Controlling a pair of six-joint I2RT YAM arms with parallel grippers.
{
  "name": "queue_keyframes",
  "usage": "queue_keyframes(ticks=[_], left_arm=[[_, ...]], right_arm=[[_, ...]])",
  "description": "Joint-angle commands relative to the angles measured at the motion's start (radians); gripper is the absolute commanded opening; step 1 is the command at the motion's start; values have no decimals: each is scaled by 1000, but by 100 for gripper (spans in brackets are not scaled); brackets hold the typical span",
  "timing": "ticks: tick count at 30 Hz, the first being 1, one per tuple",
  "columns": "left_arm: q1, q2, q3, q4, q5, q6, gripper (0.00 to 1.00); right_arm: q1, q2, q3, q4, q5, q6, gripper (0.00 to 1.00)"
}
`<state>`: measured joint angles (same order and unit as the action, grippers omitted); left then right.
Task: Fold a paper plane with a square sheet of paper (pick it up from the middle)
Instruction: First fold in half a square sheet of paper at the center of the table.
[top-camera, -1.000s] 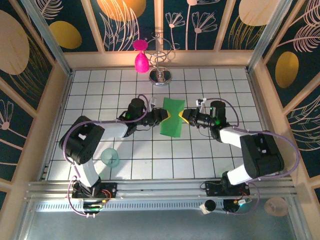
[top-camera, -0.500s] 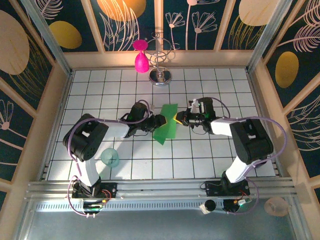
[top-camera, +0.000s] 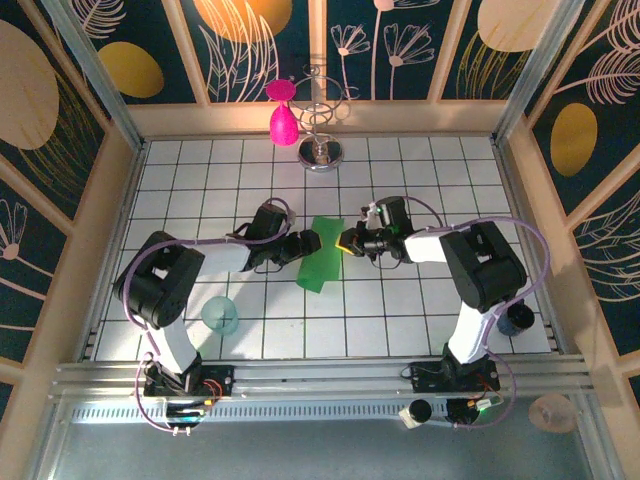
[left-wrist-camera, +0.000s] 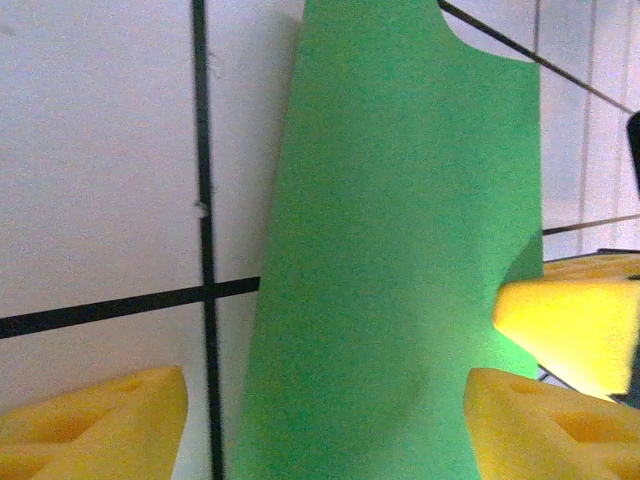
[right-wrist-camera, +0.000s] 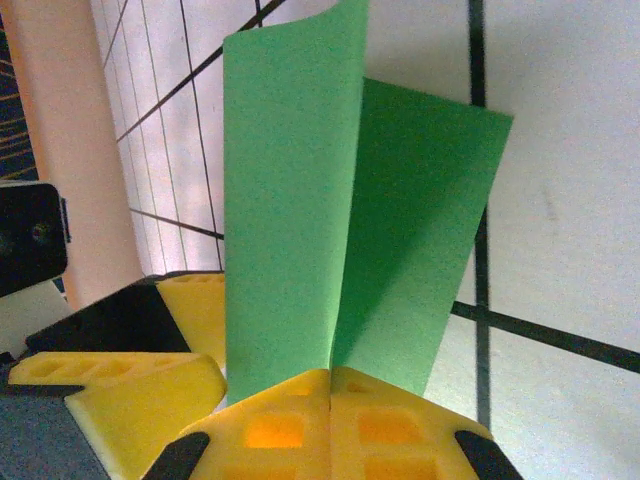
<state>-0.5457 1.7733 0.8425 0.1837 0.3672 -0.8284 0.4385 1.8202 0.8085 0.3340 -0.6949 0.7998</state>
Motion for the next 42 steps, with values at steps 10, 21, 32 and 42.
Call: queue_keyframes(ticks=[10,21,32,42], left_arm=[[12,13,85,-243,-29,190,63],[12,70,122,-294,-33,238,42],[10,44,14,-229,-14,62,30],[-11,-93,-115,-102,16,-187,30]], right_arm=[[78,29,-16,163,115,217,3],[100,23,-4,100,117,215,9],[60,-210,-12,-162,405,95,41],[54,-189,-28,-90,392,126,40]])
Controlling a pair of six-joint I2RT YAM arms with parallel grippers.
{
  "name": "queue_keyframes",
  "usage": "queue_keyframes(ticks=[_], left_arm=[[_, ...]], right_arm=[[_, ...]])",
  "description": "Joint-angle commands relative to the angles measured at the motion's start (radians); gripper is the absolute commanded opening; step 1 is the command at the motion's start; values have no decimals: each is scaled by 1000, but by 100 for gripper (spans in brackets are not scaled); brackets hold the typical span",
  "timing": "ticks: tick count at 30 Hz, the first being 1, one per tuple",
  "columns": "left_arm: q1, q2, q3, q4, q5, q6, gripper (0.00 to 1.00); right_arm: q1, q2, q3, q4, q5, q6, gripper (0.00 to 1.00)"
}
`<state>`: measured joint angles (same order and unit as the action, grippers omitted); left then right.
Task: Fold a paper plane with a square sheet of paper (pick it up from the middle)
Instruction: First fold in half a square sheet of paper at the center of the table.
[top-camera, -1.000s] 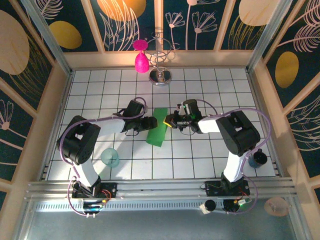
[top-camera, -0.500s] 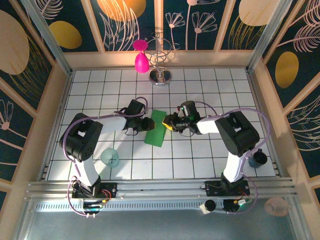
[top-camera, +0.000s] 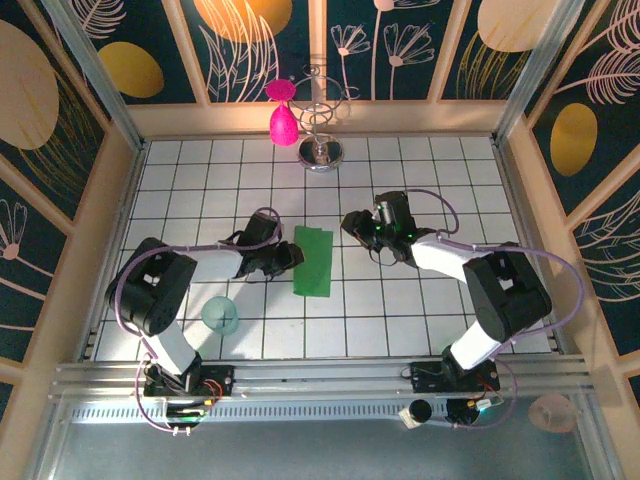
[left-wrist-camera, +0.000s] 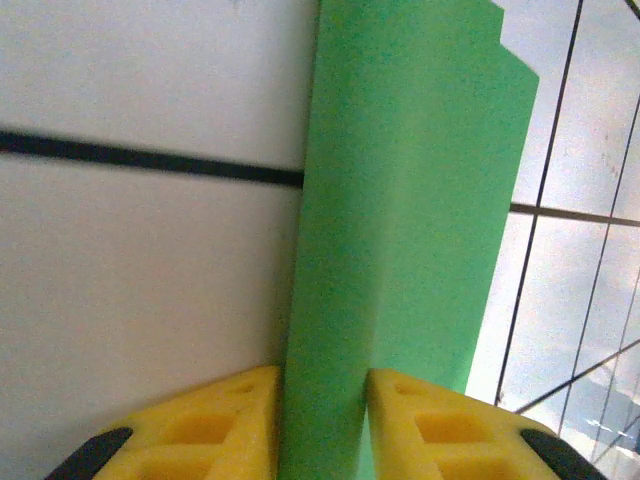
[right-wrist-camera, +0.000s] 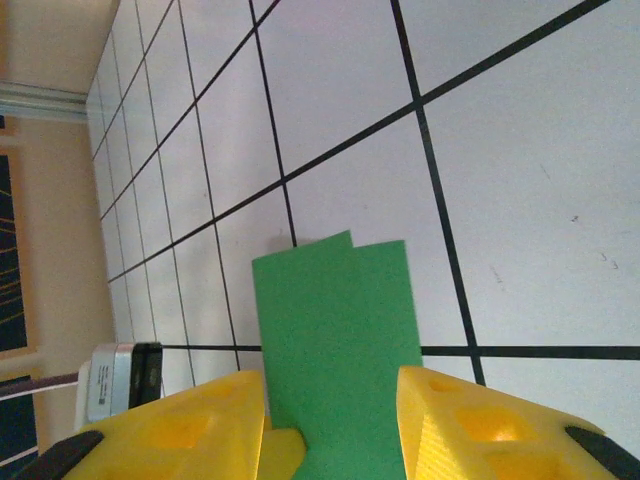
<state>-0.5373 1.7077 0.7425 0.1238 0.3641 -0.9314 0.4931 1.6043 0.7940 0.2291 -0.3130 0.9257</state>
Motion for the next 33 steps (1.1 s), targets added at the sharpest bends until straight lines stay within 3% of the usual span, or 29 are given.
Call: queue_keyframes(ticks=[1,5,12,19,24,33], left_arm=[[-27,-29,-17,-44,8,-94,30],[-47,-20,-20,-50,-10,-97,31],[-48,45,50,-192,-74,76,36],[-55,120,50,-248,-138,164,38],[-64,177,53,-283,-190,171,39],[-89,296,71,-293,-191,161,40]], right_arm=[[-1,32,-18,24,4,5,40],[13,47,-34,41,-21,2,38],[58,76,6,-48,5,-57,38],[64,56,8,-54,54,-75,37],[61,44,10,-53,64,-88,37],[12,58,7,-14,29,-127,37]])
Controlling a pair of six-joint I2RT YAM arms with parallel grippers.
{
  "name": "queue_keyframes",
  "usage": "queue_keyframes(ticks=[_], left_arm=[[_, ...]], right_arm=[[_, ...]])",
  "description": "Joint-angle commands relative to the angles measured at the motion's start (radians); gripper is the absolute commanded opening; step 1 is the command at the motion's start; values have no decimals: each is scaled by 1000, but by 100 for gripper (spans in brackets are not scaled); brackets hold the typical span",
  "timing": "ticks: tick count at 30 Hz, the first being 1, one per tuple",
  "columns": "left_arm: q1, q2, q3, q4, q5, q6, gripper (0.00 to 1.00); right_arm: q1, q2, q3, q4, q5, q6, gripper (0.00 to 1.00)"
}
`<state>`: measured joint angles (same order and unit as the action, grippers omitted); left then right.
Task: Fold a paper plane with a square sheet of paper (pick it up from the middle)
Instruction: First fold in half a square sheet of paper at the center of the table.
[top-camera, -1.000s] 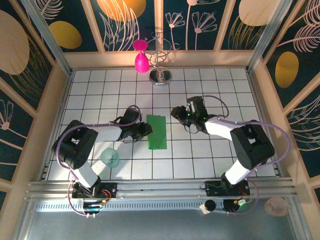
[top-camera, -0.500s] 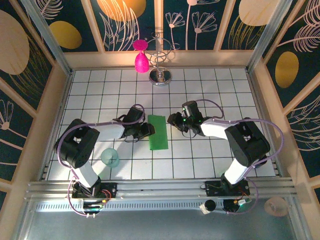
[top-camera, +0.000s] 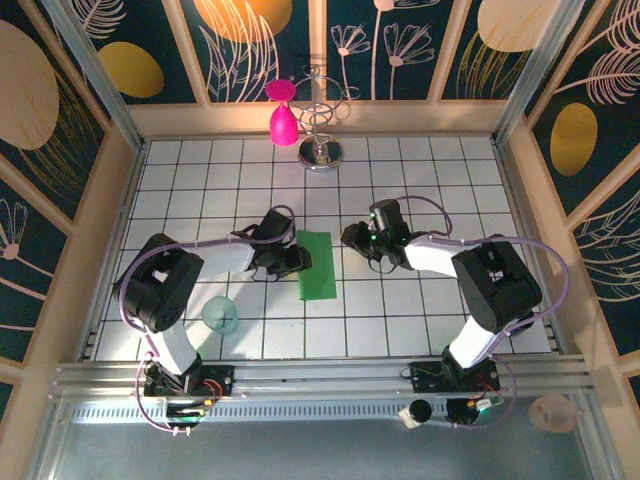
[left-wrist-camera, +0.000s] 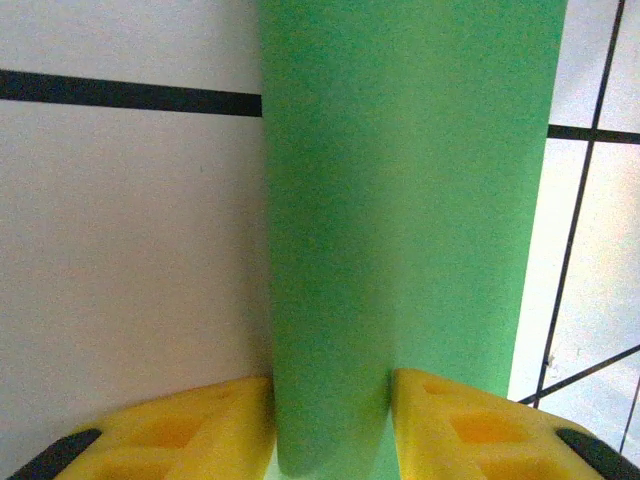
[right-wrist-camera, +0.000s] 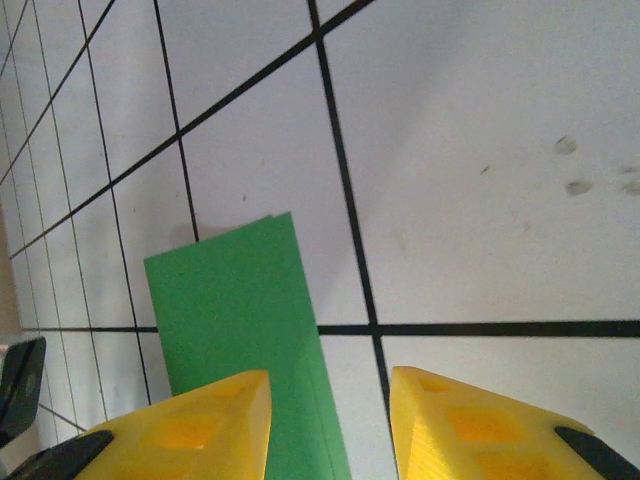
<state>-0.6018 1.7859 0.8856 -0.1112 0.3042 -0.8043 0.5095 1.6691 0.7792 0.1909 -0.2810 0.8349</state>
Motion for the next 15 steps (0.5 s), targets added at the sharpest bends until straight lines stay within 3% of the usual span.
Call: queue_keyframes(ticks=[1,15], left_arm=[[-24,227,-75,-58,-131,34,40],[-51,328,-62,-49,-141,77,44]], right_arm=[[-5,-7,18,32,-8,-37,37],[-5,12,-3,54,-21,-41,37]])
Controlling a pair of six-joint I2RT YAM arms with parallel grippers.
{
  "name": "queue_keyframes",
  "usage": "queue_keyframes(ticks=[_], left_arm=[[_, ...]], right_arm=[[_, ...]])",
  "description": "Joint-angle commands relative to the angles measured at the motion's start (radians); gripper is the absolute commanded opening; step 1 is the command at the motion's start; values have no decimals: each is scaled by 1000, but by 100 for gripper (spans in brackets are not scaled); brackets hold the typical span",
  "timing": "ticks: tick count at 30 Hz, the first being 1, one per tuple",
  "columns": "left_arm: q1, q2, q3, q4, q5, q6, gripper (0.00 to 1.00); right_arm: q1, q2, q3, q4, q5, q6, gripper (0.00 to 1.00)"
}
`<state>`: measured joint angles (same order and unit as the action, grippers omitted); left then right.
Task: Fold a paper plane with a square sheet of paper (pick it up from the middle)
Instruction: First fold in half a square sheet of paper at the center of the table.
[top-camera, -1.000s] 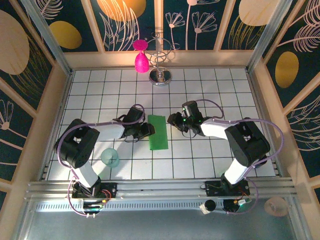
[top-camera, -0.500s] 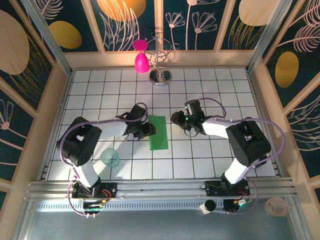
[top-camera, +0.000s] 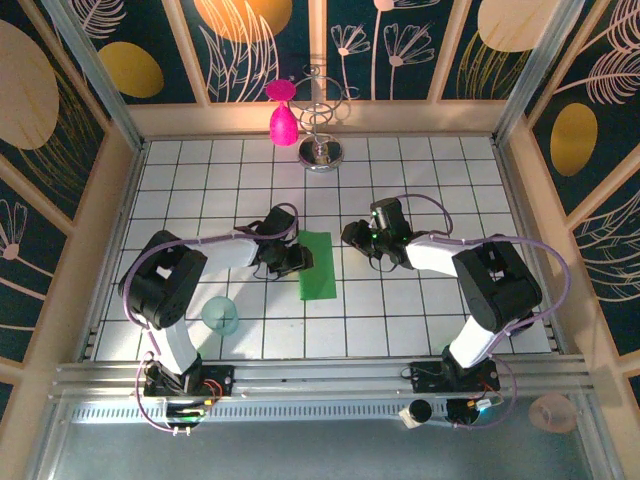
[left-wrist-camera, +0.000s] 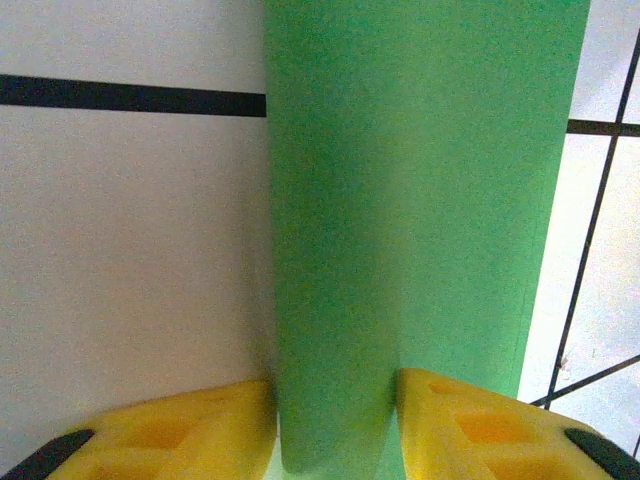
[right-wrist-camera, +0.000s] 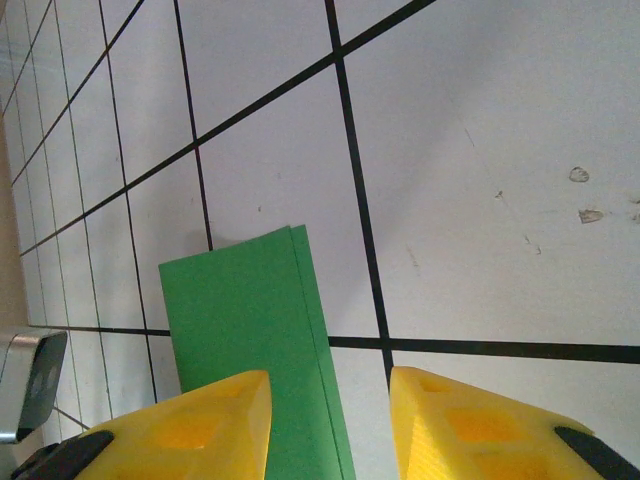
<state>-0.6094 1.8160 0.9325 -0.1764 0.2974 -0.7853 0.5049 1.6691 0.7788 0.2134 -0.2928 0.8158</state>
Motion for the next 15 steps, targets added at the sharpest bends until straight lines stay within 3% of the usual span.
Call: queue_keyframes(ticks=[1,15], left_arm=[[-43,298,-110,21,-134,62,45],[-45,329,-108,19,-153,86,46]], right_arm=[[0,14,-2,33,-12,-20,37],[4,30,-6,41,-21,-12,37]])
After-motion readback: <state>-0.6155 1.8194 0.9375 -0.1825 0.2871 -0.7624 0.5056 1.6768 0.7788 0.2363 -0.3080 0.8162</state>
